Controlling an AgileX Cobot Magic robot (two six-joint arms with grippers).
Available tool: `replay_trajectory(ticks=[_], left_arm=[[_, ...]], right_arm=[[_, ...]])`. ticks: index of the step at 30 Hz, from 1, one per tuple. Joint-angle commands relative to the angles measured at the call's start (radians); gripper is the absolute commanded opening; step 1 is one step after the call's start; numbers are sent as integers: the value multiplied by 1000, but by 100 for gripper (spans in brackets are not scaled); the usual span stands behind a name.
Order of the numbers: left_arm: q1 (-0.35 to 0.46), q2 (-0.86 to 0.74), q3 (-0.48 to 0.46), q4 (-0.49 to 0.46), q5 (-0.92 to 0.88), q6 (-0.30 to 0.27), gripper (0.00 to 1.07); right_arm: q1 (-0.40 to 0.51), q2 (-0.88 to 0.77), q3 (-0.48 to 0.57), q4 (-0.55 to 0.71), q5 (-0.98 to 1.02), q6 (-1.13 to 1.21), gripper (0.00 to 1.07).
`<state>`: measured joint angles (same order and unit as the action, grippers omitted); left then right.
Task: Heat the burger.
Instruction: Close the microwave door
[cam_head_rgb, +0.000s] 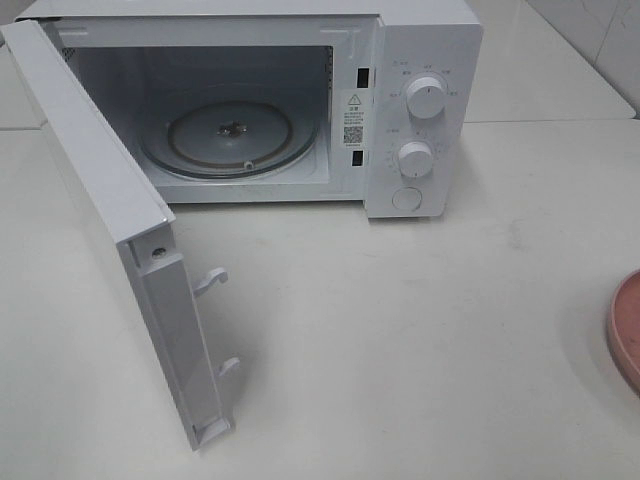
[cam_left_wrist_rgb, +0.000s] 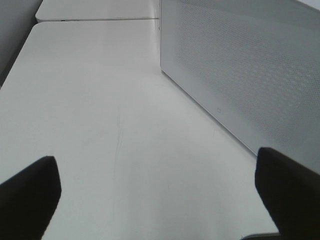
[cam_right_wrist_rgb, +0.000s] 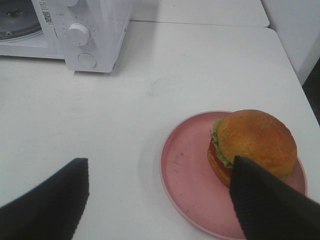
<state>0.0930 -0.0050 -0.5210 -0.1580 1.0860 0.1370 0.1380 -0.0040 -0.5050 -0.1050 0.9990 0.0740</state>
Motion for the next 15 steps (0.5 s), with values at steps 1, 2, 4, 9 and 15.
replay_trajectory(ticks=[1, 2, 4, 9, 15], left_arm=[[3, 3, -7, -15, -30, -8, 98], [3, 21, -20, -20, -54, -8, 98], [3, 35, -24, -21, -73, -8, 97], [3, 125, -22, -23, -186, -8, 76], [3, 295, 15, -38, -358, -8, 20]], right_arm=[[-5, -28, 3, -4, -4, -13, 75], [-5, -28, 3, -4, -4, -13, 75], [-5, -28, 3, -4, -4, -13, 75], [-5, -28, 3, -4, -4, -12, 75], [-5, -28, 3, -4, -4, -12, 75]])
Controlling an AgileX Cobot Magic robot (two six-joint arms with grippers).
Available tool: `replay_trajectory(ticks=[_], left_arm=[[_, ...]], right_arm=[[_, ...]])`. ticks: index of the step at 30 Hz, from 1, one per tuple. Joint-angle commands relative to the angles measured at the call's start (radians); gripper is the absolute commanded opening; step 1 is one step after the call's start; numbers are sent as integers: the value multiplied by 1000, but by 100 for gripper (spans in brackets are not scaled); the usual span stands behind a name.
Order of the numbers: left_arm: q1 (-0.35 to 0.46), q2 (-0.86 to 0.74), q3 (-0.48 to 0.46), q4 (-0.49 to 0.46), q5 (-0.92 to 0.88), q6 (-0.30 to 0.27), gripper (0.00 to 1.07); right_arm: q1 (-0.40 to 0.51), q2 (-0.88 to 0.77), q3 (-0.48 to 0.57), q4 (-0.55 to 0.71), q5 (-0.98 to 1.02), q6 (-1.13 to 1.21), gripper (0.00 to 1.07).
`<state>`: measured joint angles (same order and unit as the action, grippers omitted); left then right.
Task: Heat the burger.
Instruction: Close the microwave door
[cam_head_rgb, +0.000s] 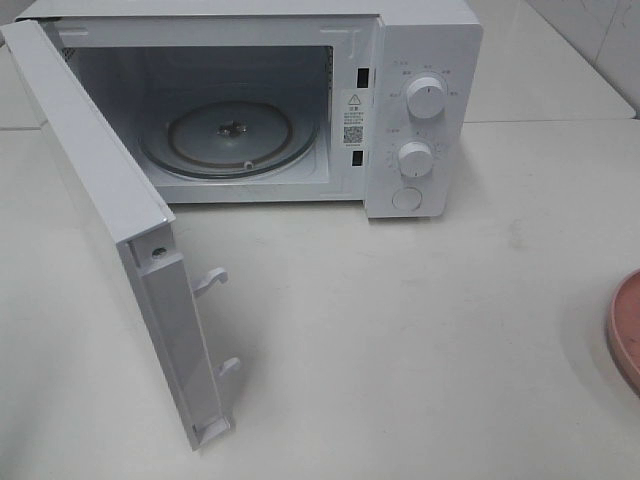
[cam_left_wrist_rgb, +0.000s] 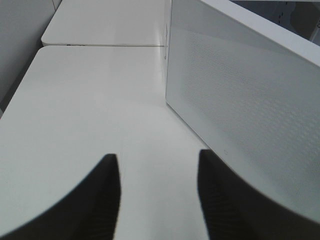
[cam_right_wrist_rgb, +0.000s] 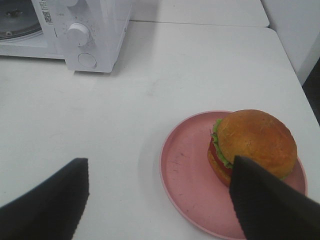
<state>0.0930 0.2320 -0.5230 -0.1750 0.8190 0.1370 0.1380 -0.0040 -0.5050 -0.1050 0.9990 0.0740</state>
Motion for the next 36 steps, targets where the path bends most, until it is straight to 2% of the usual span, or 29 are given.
replay_trajectory(ticks=[1, 3, 4, 7, 9, 12, 14, 17, 19, 25, 26, 27, 28, 29, 30, 31, 32, 33, 34, 35, 36], left_arm=[[3, 115, 31, -28, -157, -4, 1], [3, 136, 38, -30, -193, 4, 0], [3, 185, 59, -52, -288, 37, 0], [3, 202, 71, -68, -334, 50, 0], [3, 283, 130, -175, -558, 117, 0], [3, 299, 144, -195, -605, 135, 0], [3, 372, 192, -224, -746, 184, 0], [3, 390, 202, -224, -776, 184, 0], [3, 458, 255, -223, -944, 182, 0], [3, 550, 277, -175, -1104, 154, 0], [3, 568, 277, -146, -1127, 136, 0], [-1, 614, 277, -65, -1167, 56, 0], [-1, 614, 277, -65, -1167, 56, 0], [-10, 642, 277, -11, -1197, 7, 0], [-36, 698, 277, 108, -1261, -82, 0], [-36, 698, 277, 108, -1261, -82, 0], [-52, 731, 277, 175, -1299, -124, 0], [-79, 796, 277, 283, -1363, -192, 0], [-79, 796, 277, 283, -1363, -192, 0], [-107, 851, 277, 328, -1422, -260, 0], [-107, 851, 277, 328, -1422, -260, 0]], right_arm=[[-5, -28, 3, -4, -4, -12, 75], [-5, -28, 3, -4, -4, -12, 75], [-5, -28, 3, -4, -4, -12, 75], [-5, -28, 3, -4, -4, -12, 75], [-5, -28, 3, -4, -4, -12, 75], [-5, -28, 3, -4, -4, -12, 75], [-5, -28, 3, -4, -4, -12, 75], [-5, -28, 3, -4, -4, -12, 75], [-5, -28, 3, -4, -4, -12, 75], [-5, -28, 3, -4, -4, -12, 75], [-5, -28, 3, -4, -4, -12, 75], [-5, -28, 3, -4, -4, -12, 75], [-5, -28, 3, -4, -4, -12, 75], [-5, -28, 3, -4, -4, -12, 75], [-5, -28, 3, -4, -4, -12, 75], [-5, -28, 3, -4, -4, -12, 75], [-5, -28, 3, -4, -4, -12, 75], [-5, -28, 3, -4, -4, -12, 75], [-5, -28, 3, -4, -4, -12, 75], [-5, -28, 3, -4, -4, -12, 75], [-5, -28, 3, -4, -4, -12, 75]])
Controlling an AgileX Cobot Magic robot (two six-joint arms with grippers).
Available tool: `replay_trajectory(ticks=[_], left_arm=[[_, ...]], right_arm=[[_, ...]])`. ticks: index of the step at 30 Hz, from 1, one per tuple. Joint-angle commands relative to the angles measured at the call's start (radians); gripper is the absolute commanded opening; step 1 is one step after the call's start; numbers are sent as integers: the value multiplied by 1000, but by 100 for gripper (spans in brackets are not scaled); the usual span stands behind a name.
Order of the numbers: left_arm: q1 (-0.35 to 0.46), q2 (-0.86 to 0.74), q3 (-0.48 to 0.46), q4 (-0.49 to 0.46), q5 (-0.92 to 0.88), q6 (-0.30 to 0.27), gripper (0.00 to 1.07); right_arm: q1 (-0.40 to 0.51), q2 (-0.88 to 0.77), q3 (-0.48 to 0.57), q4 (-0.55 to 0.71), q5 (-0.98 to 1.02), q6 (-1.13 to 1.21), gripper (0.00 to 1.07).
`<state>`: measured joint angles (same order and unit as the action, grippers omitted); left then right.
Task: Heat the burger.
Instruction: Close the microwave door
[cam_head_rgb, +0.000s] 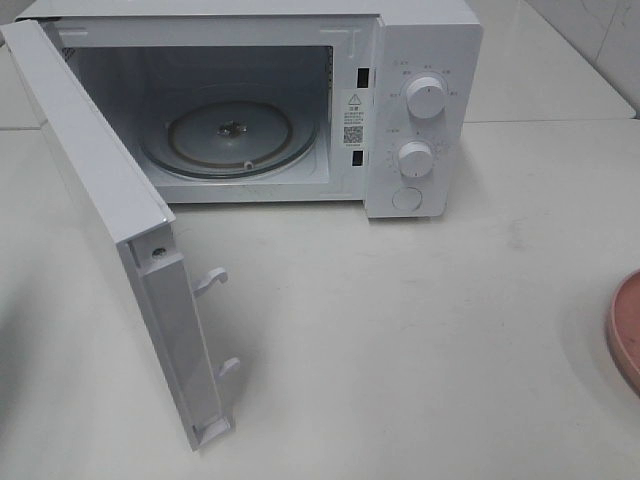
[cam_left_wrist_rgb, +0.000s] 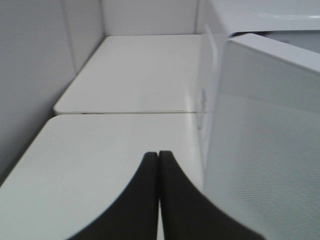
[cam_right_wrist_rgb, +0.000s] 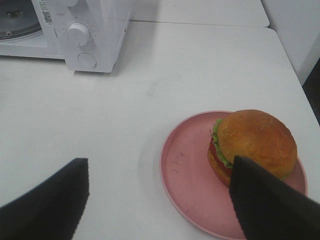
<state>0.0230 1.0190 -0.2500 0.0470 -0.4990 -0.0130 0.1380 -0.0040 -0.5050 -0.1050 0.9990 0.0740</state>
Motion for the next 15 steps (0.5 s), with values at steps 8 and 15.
replay_trajectory(ticks=[8, 15], left_arm=[[-224, 292, 4, 20, -301, -57, 0], [-505, 473, -5, -267, -499, 75, 0]], right_arm=[[-5, -28, 3, -4, -4, -12, 75], [-5, -28, 3, -8, -4, 4, 75]])
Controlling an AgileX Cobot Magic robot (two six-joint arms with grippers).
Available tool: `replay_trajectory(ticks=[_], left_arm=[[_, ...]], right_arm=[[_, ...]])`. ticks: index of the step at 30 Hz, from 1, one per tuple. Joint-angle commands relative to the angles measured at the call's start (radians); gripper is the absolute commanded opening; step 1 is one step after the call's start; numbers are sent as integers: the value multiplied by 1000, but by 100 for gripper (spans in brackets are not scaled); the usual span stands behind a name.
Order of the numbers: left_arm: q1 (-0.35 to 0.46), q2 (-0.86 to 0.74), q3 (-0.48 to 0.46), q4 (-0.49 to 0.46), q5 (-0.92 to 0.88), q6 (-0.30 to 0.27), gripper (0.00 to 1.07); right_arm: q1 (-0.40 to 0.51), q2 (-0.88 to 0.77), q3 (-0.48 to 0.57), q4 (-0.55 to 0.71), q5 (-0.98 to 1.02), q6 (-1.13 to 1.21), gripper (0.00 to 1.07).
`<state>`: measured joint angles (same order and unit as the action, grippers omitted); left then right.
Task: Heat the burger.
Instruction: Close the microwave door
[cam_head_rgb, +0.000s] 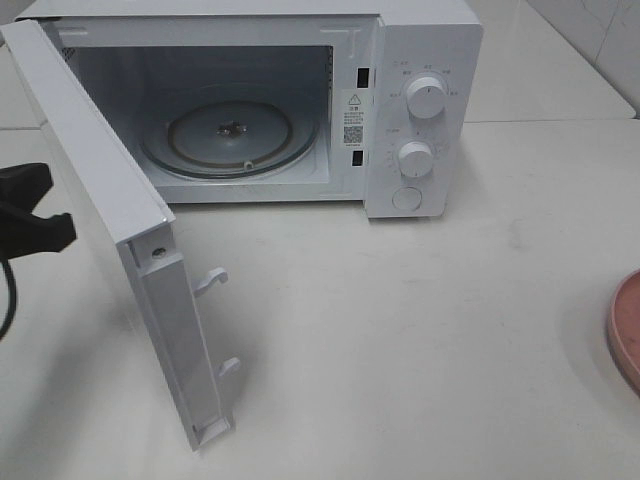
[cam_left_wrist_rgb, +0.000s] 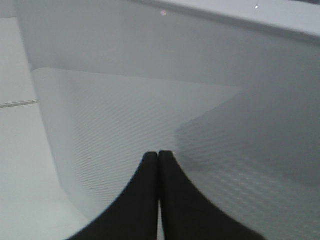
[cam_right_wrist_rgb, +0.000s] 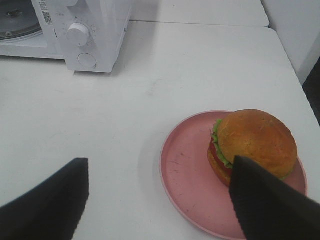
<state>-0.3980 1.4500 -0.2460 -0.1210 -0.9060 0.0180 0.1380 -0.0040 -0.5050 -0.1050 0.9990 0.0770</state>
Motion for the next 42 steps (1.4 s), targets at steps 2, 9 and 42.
replay_trajectory(ticks=[2, 9, 42], left_arm=[[-150, 78, -28, -159, -105, 55, 0], [-287, 178, -129, -275, -103, 116, 0], [-387, 537, -885, -655, 254, 393, 0]], right_arm=[[-5, -28, 3, -8, -4, 1, 75], [-5, -28, 3, -8, -4, 1, 75], [-5, -28, 3, -7, -4, 2, 75]])
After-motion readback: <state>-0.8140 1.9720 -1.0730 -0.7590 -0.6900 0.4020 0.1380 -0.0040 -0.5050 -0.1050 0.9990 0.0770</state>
